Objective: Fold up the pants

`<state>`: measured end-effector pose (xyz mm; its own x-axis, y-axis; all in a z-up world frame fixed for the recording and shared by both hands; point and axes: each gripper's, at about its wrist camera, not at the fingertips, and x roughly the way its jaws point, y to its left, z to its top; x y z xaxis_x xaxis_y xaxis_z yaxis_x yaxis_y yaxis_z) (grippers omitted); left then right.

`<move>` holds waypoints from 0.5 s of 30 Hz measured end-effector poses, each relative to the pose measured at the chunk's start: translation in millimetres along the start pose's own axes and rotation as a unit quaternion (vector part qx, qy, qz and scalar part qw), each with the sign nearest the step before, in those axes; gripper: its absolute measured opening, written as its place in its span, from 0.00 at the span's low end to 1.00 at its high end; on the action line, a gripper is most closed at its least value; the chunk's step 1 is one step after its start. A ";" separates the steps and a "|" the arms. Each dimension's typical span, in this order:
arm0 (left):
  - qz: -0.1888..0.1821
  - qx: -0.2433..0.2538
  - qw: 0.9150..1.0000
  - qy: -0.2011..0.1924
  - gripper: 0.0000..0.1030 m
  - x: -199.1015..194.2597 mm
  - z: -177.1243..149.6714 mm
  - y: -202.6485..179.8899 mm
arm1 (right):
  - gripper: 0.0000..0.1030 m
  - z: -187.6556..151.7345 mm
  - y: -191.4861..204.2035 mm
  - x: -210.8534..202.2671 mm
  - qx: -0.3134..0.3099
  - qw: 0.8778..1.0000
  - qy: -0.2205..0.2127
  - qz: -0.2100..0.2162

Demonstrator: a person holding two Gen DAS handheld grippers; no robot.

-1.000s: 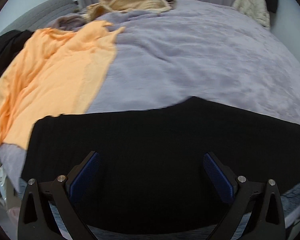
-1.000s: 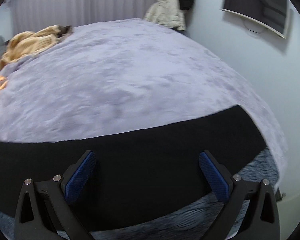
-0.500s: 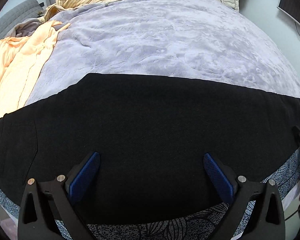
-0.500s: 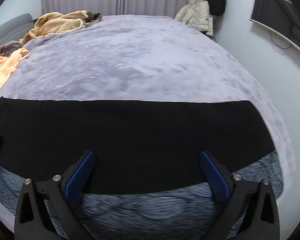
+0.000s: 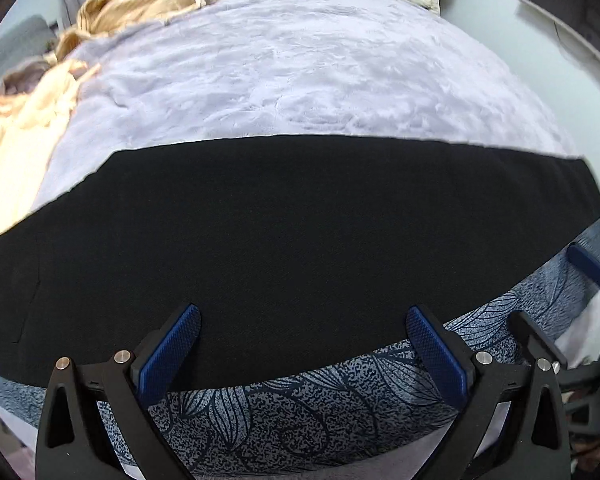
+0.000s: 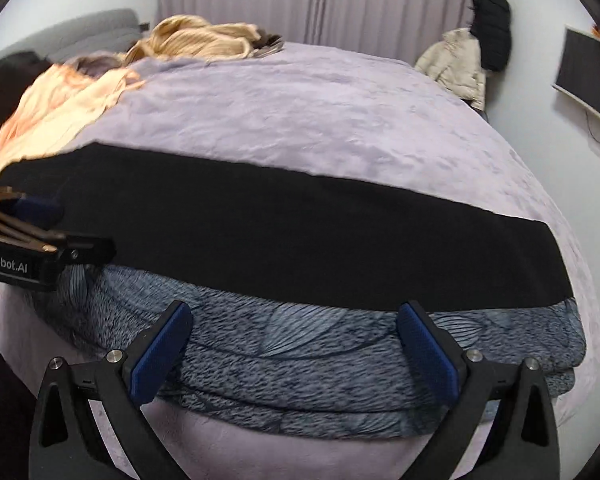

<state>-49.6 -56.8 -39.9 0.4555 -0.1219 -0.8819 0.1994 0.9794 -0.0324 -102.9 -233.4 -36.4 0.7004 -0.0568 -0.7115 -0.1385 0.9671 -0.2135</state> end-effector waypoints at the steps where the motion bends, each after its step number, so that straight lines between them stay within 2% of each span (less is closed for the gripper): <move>1: 0.003 0.003 1.000 -0.002 1.00 0.6 -1.4 -1.2 | 1.00 -3.8 1.1 1.0 -0.006 1.000 -0.006 -0.006; 3: -0.010 -0.004 1.000 0.003 1.00 1.9 -0.5 3.8 | 1.00 -8.3 -16.1 -1.0 0.015 1.000 -0.011 0.007; 8: -0.008 -0.009 1.000 0.012 1.00 6.6 0.9 9.7 | 0.99 -24.7 -94.8 -9.0 0.086 0.995 -0.006 -0.044; 11: 0.008 -0.011 1.000 0.011 1.00 6.1 2.6 2.2 | 0.99 -40.4 -133.5 -20.6 0.138 0.989 -0.005 -0.057; 13: 0.002 -0.011 1.000 0.013 1.00 1.9 4.6 -7.8 | 0.99 -48.1 -147.1 -26.6 0.159 0.986 -0.005 -0.048; 14: -0.004 -0.007 1.000 0.013 1.00 -0.1 6.8 -13.2 | 1.00 -49.5 -149.0 -30.7 0.163 0.985 -0.007 -0.056; 15: -0.010 -0.002 1.000 0.010 1.00 -2.5 9.2 -19.7 | 1.00 -50.1 -150.8 -34.0 0.165 0.982 -0.006 -0.091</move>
<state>-46.8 -77.2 -32.7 0.4338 -0.1391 -0.8902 0.2056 0.9772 -0.0526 -140.9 -389.7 -13.6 0.7012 -0.2347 -0.6732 0.2227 0.9691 -0.1059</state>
